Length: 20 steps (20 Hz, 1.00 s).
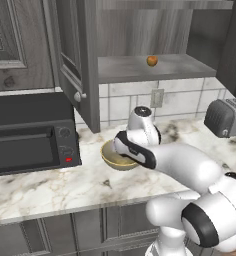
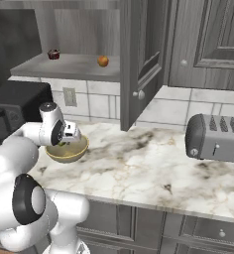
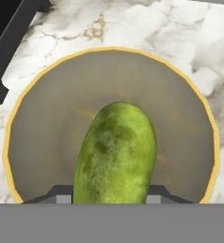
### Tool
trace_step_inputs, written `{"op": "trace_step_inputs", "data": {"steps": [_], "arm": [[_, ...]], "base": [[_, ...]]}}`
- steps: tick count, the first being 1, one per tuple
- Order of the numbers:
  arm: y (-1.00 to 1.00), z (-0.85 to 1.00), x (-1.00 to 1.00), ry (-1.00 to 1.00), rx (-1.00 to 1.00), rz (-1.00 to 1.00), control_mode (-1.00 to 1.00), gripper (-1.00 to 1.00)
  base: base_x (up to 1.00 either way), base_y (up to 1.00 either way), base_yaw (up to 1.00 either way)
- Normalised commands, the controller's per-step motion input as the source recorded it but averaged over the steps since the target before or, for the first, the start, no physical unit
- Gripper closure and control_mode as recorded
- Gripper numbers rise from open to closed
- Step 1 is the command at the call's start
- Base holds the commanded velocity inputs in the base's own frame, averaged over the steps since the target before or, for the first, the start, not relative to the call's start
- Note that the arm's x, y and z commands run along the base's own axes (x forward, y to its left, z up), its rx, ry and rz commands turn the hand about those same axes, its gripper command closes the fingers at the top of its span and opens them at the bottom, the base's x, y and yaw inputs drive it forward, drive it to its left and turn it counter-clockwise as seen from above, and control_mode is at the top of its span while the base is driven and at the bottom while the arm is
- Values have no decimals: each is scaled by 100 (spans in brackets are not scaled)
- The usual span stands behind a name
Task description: Open the cabinet. Pick the apple and mango from the cabinet and place them into the bowl. Then close the cabinet.
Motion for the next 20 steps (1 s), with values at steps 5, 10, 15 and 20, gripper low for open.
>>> {"op": "trace_step_inputs", "data": {"steps": [5,10,15,20], "arm": [[3,-23,15,4,0,0,-100,100],[2,-19,18,5,0,0,-100,100],[0,-12,14,7,0,0,-100,100],[6,-15,16,7,0,0,-100,100]], "base": [[0,0,0],[0,0,0],[0,0,0],[0,0,0]]}}
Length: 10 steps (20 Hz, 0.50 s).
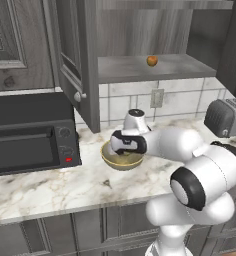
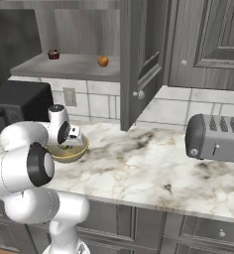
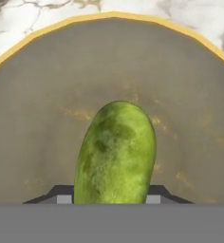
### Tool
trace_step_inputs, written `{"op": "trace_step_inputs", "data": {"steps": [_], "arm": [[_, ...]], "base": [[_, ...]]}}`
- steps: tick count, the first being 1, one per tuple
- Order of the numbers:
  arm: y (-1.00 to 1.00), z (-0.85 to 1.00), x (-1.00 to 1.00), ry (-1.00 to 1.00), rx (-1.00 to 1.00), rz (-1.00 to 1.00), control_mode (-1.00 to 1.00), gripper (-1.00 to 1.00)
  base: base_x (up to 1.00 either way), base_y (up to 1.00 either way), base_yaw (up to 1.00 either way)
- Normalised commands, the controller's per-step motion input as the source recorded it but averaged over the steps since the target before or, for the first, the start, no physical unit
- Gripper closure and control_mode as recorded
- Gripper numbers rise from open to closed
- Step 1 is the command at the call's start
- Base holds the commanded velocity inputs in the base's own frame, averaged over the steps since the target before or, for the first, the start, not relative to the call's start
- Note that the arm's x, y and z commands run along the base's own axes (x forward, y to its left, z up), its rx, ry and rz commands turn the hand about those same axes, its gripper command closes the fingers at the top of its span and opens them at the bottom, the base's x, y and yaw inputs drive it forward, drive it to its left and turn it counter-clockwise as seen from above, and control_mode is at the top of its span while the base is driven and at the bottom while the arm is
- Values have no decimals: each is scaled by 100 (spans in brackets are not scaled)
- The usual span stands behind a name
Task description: Open the cabinet. Pick the apple and mango from the cabinet and place them into the bowl. Then close the cabinet.
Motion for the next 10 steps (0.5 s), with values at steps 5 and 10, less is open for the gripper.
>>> {"op": "trace_step_inputs", "data": {"steps": [5,10], "arm": [[6,-16,14,6,0,0,-100,100],[6,-19,14,4,0,0,-100,100]], "base": [[0,0,0],[0,0,0]]}}
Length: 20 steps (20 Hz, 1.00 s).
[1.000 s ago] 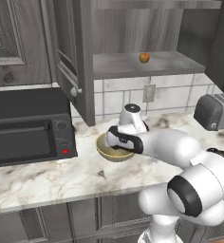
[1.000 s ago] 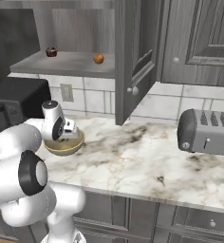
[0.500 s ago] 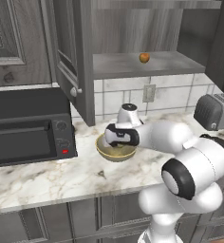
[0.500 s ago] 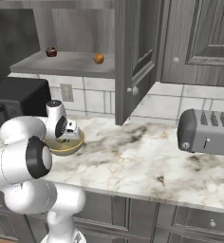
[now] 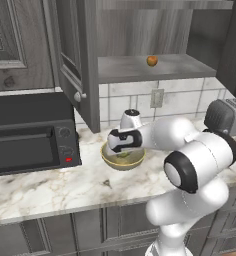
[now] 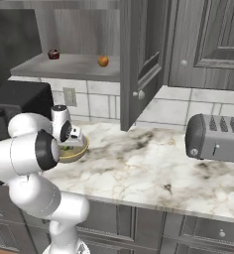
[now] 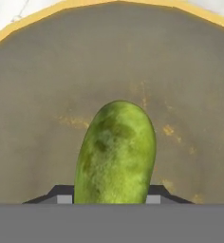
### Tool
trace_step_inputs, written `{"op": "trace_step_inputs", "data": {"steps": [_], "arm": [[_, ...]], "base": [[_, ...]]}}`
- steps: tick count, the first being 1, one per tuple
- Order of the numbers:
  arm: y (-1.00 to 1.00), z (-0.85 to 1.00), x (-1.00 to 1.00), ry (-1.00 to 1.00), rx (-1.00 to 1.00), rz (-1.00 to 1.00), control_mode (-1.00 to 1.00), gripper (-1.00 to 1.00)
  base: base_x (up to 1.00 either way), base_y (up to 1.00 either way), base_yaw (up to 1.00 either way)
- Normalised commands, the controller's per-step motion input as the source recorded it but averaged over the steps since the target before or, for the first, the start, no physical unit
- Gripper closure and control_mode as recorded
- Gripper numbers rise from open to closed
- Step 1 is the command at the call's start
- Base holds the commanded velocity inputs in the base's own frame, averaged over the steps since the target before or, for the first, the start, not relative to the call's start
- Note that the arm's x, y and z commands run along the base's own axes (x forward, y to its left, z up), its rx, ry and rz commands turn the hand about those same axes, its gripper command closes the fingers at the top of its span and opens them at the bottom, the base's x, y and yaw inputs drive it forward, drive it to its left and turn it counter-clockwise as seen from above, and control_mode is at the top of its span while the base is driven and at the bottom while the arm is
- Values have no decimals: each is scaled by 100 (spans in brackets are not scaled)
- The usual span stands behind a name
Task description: Open the cabinet. Pick the apple and mango from the cabinet and place them into the bowl. Then close the cabinet.
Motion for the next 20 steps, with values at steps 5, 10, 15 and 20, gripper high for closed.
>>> {"op": "trace_step_inputs", "data": {"steps": [5,10,15,20], "arm": [[4,-19,14,3,0,0,-100,100],[0,-9,4,2,0,0,-100,100],[0,-1,0,0,0,0,-100,-100],[0,15,-9,0,0,0,-100,-100]], "base": [[0,0,0],[0,0,0],[0,0,0],[0,0,0]]}}
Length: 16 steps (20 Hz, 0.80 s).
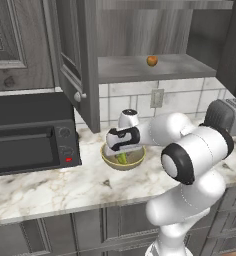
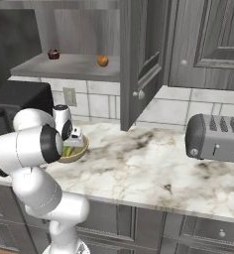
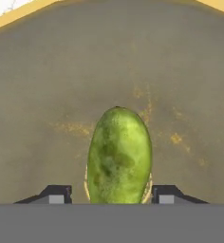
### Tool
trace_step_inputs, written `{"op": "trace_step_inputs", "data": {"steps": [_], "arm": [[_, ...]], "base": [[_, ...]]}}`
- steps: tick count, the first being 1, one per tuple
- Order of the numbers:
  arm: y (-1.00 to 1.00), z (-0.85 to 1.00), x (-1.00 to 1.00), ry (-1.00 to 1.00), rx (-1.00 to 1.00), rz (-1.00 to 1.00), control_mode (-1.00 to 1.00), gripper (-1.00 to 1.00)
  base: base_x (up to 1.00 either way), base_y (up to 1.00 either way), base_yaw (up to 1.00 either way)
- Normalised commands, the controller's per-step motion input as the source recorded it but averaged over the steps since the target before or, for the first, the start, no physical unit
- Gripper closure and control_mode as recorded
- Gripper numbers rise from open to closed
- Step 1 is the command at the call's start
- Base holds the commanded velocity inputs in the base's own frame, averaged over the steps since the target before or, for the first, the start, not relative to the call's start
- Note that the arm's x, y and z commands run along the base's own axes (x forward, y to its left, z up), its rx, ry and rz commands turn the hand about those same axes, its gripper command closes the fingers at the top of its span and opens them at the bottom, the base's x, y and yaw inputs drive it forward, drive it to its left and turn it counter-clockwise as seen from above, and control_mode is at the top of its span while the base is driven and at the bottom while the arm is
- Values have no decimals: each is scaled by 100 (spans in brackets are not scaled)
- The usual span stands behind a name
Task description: Open the cabinet. Pick the apple and mango from the cabinet and place them into the bowl. Then close the cabinet.
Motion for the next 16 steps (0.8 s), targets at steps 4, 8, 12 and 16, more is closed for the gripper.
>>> {"op": "trace_step_inputs", "data": {"steps": [4,8,12,16], "arm": [[0,53,-17,0,0,0,-100,-100],[-5,68,-19,0,-1,-2,-100,-100],[-19,59,-20,0,-5,-3,-100,-100],[-30,55,-29,0,-5,-5,-100,-100]], "base": [[0,0,0],[0,0,0],[0,0,0],[0,0,0]]}}
